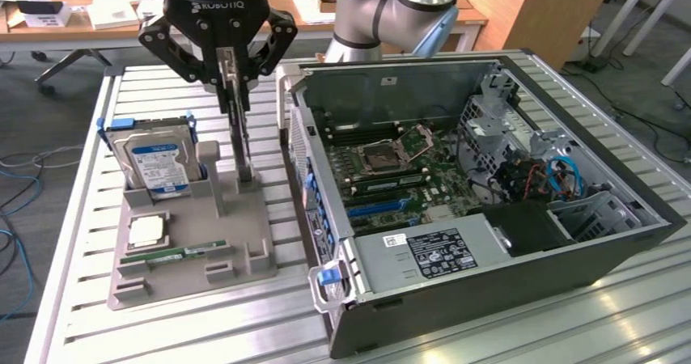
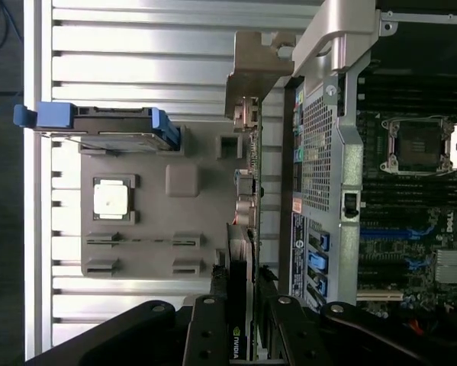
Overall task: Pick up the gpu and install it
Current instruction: 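Pick up the gpu and move the gpu toward the slot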
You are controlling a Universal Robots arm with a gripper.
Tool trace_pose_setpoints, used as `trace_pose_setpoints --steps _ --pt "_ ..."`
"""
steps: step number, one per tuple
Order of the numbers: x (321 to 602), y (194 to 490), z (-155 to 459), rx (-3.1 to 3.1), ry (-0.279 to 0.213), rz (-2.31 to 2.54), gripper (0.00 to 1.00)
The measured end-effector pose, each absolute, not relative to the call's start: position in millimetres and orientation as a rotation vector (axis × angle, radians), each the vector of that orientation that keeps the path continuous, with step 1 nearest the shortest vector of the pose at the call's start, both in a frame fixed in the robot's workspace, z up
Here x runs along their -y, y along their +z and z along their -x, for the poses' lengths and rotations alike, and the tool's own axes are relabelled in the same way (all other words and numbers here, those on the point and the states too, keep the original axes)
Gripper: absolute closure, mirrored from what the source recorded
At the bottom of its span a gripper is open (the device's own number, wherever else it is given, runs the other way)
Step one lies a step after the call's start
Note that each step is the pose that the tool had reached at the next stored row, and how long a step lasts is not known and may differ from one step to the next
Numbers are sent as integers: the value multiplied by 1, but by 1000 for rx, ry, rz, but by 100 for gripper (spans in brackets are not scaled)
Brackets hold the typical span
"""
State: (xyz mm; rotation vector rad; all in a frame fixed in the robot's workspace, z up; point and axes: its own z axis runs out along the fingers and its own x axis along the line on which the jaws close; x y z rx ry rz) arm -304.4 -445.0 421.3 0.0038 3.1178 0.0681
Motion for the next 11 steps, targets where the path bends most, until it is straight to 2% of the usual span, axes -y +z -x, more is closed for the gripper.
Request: trace_pose_setpoints --steps 11 --pt "445 423 299 -3117 69 -4 74"
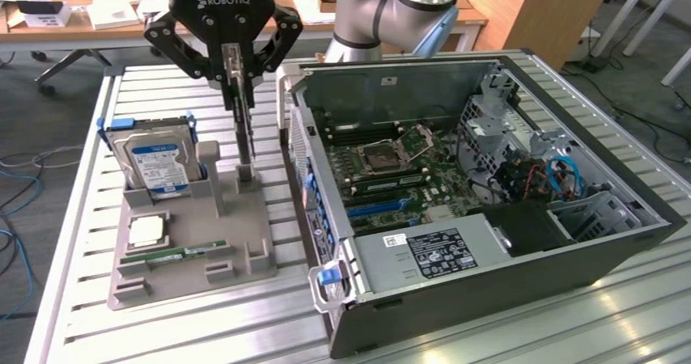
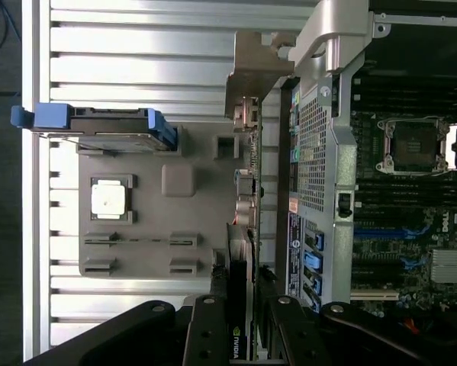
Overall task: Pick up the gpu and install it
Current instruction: 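Pick up the gpu and move the gpu toward the slot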
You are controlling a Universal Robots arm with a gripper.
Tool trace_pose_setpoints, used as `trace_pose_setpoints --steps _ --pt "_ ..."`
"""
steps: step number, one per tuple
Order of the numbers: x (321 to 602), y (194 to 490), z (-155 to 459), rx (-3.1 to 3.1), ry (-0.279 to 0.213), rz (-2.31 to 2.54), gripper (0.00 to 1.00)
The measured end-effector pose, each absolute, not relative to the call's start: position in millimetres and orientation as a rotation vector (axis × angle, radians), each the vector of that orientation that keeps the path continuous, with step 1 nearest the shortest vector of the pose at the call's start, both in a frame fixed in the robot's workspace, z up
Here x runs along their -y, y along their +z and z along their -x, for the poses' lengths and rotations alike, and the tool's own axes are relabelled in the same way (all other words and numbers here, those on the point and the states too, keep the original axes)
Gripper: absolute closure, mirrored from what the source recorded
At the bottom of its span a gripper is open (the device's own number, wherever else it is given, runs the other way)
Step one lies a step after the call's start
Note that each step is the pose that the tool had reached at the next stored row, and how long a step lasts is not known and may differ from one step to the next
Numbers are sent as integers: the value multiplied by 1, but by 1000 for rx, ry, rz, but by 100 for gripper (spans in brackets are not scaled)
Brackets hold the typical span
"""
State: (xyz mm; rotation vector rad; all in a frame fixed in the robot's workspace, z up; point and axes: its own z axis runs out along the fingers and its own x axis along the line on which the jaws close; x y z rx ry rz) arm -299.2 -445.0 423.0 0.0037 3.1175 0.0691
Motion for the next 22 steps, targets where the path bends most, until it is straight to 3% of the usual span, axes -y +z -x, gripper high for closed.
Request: trace_pose_setpoints --steps 22 --pt "445 423 211 -3117 72 -4 74"
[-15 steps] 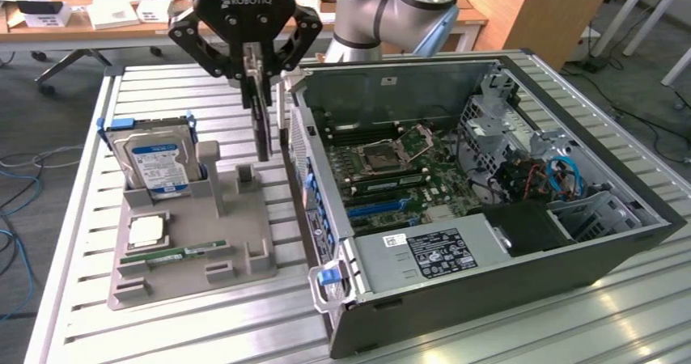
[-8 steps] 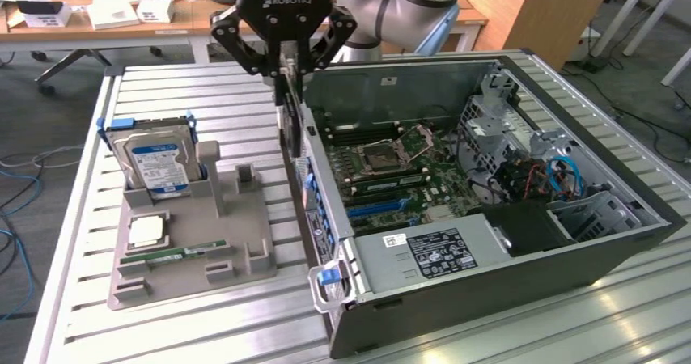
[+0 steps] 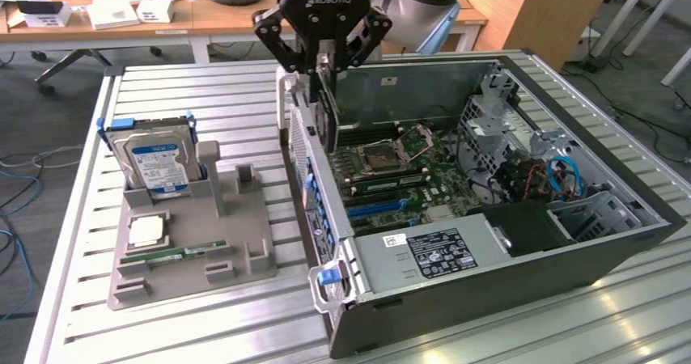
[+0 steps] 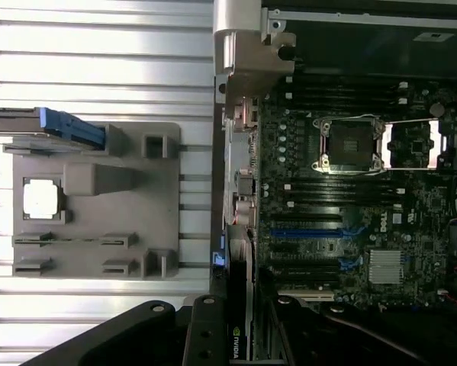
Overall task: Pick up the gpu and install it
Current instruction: 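Pick up the gpu and move the gpu toward the slot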
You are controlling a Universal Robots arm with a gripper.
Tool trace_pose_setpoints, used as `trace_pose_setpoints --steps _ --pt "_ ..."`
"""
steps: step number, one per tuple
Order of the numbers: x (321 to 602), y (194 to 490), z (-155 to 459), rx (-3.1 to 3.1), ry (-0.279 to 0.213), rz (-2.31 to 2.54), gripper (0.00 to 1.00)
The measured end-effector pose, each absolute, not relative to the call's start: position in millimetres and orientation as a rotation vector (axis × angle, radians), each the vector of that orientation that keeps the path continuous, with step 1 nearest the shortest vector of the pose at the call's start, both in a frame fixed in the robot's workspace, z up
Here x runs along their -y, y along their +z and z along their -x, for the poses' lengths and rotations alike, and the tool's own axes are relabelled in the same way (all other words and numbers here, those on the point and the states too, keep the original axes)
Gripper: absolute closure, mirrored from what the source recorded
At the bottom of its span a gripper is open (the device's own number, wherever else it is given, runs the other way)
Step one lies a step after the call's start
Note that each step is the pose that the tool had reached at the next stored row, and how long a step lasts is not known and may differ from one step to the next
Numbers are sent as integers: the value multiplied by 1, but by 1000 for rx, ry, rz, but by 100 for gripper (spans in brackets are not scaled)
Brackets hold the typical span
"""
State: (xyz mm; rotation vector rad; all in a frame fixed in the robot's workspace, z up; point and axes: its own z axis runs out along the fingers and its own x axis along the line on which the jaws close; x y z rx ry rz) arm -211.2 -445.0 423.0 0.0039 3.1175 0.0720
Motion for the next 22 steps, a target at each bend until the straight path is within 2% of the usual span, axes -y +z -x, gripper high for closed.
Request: trace_pose_setpoints --steps 22 --pt "445 423 111 -3117 81 -4 74"
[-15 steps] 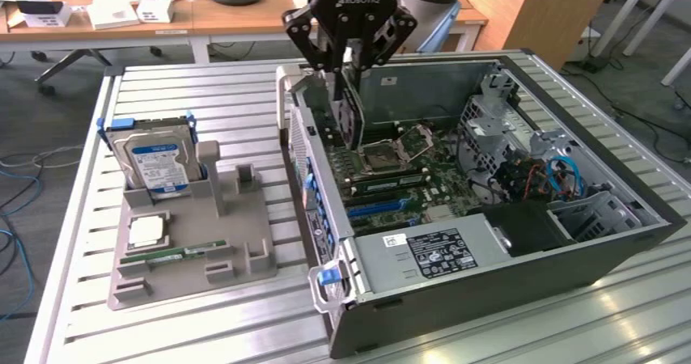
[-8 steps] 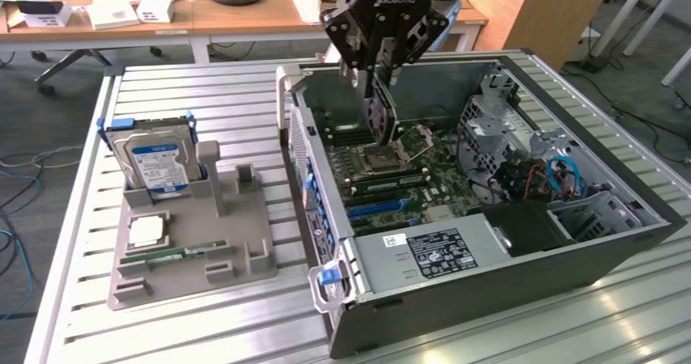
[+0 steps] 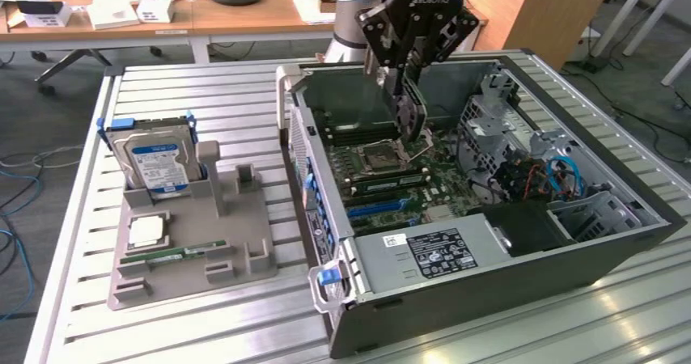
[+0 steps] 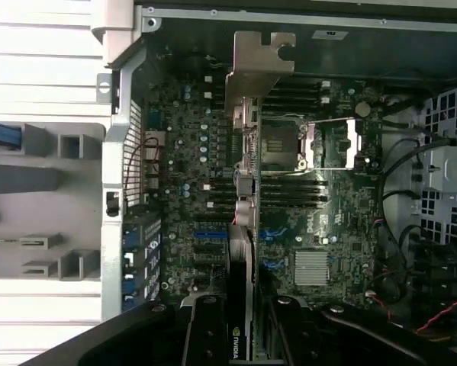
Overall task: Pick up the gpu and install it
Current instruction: 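Pick up the gpu and move the gpu toward the slot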
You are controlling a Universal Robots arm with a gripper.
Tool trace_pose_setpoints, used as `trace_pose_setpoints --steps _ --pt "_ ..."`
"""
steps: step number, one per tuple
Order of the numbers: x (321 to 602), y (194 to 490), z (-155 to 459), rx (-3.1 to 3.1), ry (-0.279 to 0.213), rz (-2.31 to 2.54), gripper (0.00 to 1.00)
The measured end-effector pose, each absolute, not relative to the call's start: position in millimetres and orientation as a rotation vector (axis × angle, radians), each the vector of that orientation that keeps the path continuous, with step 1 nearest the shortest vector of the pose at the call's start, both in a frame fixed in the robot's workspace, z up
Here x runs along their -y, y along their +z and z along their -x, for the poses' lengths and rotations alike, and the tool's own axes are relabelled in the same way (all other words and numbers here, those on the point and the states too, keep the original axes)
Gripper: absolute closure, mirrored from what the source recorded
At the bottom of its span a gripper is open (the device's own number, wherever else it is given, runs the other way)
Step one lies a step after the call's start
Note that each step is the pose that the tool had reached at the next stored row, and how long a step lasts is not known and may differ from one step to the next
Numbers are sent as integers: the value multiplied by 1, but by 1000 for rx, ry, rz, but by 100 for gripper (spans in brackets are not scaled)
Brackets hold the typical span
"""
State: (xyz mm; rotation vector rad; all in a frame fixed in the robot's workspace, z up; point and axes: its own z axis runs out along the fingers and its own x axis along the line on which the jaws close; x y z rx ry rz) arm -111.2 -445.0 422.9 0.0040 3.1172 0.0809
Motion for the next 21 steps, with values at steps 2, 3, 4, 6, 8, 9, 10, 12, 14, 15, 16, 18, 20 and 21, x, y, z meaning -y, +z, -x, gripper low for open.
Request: trace_pose_setpoints --steps 2,3,4,6,8,9,10,12,14,15,16,18,20,21 --pt "445 423 102 -3117 82 -4 74" --pt "445 423 98 -3117 82 -4 74" --pt "445 423 93 -3117 83 -4 74" --pt "445 423 84 -3117 84 -4 74" --pt "445 423 75 -3117 85 -4 74" --pt "445 423 71 -3117 86 -4 74" --pt "445 423 67 -3117 86 -4 74" --pt "445 423 58 -3117 87 -4 74" --pt "445 423 49 -3117 87 -4 74" --pt "445 423 45 -3117 87 -4 74" --pt "445 423 40 -3117 87 -4 74" --pt "445 423 31 -3117 87 -4 74" --pt "445 423 22 -3117 87 -4 74" --pt "445 423 18 -3117 87 -4 74"
